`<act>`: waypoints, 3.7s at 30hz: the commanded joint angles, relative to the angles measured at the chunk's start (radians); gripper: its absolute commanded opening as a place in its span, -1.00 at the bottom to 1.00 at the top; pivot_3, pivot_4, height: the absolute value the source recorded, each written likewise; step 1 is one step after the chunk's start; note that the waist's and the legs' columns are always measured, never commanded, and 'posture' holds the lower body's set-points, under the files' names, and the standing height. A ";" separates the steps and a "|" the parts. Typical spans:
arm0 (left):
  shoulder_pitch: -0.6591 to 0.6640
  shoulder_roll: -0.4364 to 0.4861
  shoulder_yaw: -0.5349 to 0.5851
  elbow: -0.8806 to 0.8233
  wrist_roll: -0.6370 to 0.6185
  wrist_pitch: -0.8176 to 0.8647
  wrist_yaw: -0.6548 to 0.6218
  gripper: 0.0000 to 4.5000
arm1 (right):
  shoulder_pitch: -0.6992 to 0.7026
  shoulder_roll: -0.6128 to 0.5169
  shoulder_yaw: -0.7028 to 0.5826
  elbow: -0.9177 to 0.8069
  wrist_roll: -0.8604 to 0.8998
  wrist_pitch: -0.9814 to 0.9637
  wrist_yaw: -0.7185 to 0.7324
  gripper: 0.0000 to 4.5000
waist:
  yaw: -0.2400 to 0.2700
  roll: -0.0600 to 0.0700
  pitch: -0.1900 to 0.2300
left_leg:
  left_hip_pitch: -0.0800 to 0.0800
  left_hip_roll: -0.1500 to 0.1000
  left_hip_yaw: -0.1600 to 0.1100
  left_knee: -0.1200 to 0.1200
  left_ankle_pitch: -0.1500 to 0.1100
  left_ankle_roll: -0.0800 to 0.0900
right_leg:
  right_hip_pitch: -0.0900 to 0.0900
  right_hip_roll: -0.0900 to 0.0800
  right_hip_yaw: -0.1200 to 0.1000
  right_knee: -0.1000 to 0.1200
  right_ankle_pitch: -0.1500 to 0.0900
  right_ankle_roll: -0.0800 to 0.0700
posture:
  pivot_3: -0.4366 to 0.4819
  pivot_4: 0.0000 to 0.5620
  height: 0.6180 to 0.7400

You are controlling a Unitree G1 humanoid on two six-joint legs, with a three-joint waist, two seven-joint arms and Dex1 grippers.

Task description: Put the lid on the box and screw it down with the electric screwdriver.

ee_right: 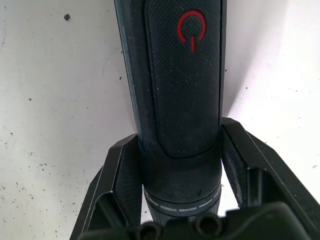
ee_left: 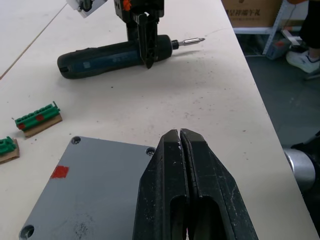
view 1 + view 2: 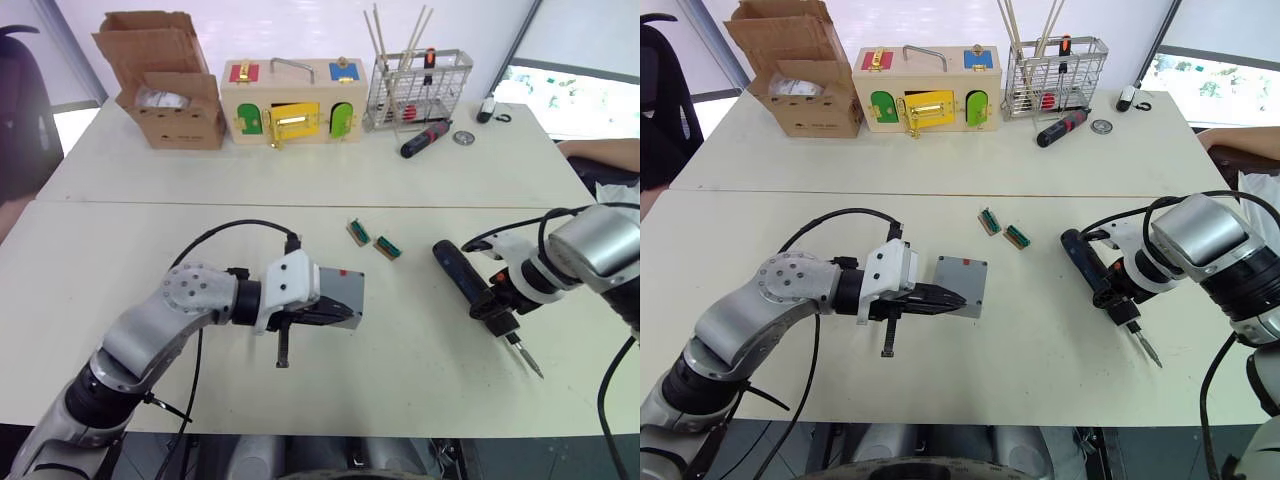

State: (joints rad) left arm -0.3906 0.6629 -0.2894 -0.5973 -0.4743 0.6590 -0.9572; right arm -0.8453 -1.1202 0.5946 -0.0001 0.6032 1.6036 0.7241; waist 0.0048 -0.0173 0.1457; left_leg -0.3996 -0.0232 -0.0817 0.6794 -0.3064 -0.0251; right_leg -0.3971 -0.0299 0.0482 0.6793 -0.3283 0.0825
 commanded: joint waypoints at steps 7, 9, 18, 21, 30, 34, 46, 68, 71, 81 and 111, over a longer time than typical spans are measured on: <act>-0.019 -0.007 0.016 0.072 0.005 -0.064 -0.040 -1.00 | -0.123 0.104 -0.154 0.263 0.163 0.011 -0.043 -0.19 | -0.019 0.002 0.002 | 0.001 0.000 0.001 0.000 0.000 0.000 | 0.000 0.001 0.001 0.000 0.000 0.000 | -0.05 -0.47 1.00; -0.028 -0.001 0.030 0.112 0.004 -0.078 -0.061 -1.00 | -0.177 0.106 -0.250 0.384 0.279 0.011 -0.096 -0.19 | -0.021 0.010 0.006 | 0.000 0.000 0.001 0.000 0.000 0.000 | -0.001 0.001 0.001 0.001 0.000 0.000 | -0.05 -0.47 1.00; -0.142 0.001 0.058 0.305 0.006 -0.113 -0.152 -1.00 | -0.056 0.310 -1.061 0.383 0.964 -0.154 -0.830 -0.19 | -0.012 0.016 0.011 | -0.012 0.000 0.003 0.002 0.000 0.000 | -0.012 0.001 0.001 0.004 0.000 0.000 | -0.05 -0.47 1.00; -0.199 -0.007 0.061 0.365 -0.001 -0.111 -0.191 -1.00 | 0.091 0.487 -1.164 0.004 1.150 -0.416 -1.070 -0.19 | -0.015 0.016 0.011 | -0.012 0.001 0.003 0.002 0.000 0.000 | -0.011 0.002 0.000 0.005 0.000 0.000 | -0.05 -0.47 1.00; -0.305 -0.005 0.065 0.505 0.002 -0.087 -0.275 -1.00 | 0.346 0.684 -0.936 -0.661 0.689 -0.785 -0.917 -0.19 | -0.025 0.021 0.014 | -0.010 0.001 0.003 0.002 0.001 -0.002 | -0.011 0.003 0.001 0.005 0.000 0.001 | -0.05 -0.47 1.00; -0.287 -0.014 0.065 0.490 0.008 -0.065 -0.250 -1.00 | 0.437 0.665 -0.789 -0.766 0.424 -0.895 -0.812 -0.19 | -0.021 0.021 0.014 | -0.010 0.000 0.003 0.003 0.002 -0.002 | -0.012 0.002 0.001 0.006 0.000 0.001 | -0.05 -0.47 1.00; -0.229 -0.045 -0.014 0.461 0.120 -0.113 -0.199 -1.00 | 0.608 0.646 -0.554 -0.818 0.065 -1.017 -0.633 -0.19 | -0.019 0.021 0.014 | -0.010 0.000 0.002 0.003 0.003 -0.005 | -0.011 0.002 0.001 0.006 0.000 0.001 | -0.05 -0.47 1.00; -0.216 -0.037 -0.042 0.426 0.137 -0.104 -0.249 -1.00 | 0.665 0.680 -0.570 -0.828 0.021 -0.983 -0.573 -0.19 | -0.020 0.021 0.014 | -0.009 0.000 0.001 0.003 0.003 -0.005 | -0.011 0.002 0.001 0.006 0.000 0.001 | -0.05 -0.47 1.00; -0.216 -0.040 -0.043 0.426 0.139 -0.105 -0.248 -1.00 | 0.663 0.682 -0.578 -0.821 0.015 -0.985 -0.568 -0.19 | -0.020 0.021 0.014 | -0.009 0.000 0.001 0.003 0.003 -0.005 | -0.011 0.002 0.000 0.006 0.000 0.001 | -0.05 -0.47 1.00; -0.212 -0.049 -0.047 0.439 0.154 -0.124 -0.245 -1.00 | 0.666 0.681 -0.585 -0.806 -0.011 -0.981 -0.544 -0.19 | -0.020 0.021 0.014 | -0.009 0.000 0.001 0.003 0.003 -0.005 | -0.011 0.002 0.000 0.006 0.000 0.001 | -0.05 -0.47 1.00; -0.184 -0.053 -0.093 0.454 0.225 -0.189 -0.249 -1.00 | 0.701 0.651 -0.432 -0.766 -0.163 -0.874 -0.463 -0.19 | -0.019 0.018 0.008 | 0.002 0.000 0.000 0.002 0.003 -0.004 | 0.001 0.002 0.000 0.005 0.000 0.000 | -0.05 -0.47 1.00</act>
State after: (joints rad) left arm -0.5843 0.6064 -0.3729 -0.1381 -0.2611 0.4720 -1.1997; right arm -0.1717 -0.4540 0.1222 -0.7918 0.4505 0.6729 0.2482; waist -0.0145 0.0010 0.1541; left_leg -0.3946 -0.0237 -0.0815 0.6801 -0.3042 -0.0281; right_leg -0.3931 -0.0280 0.0484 0.6835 -0.3285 0.0830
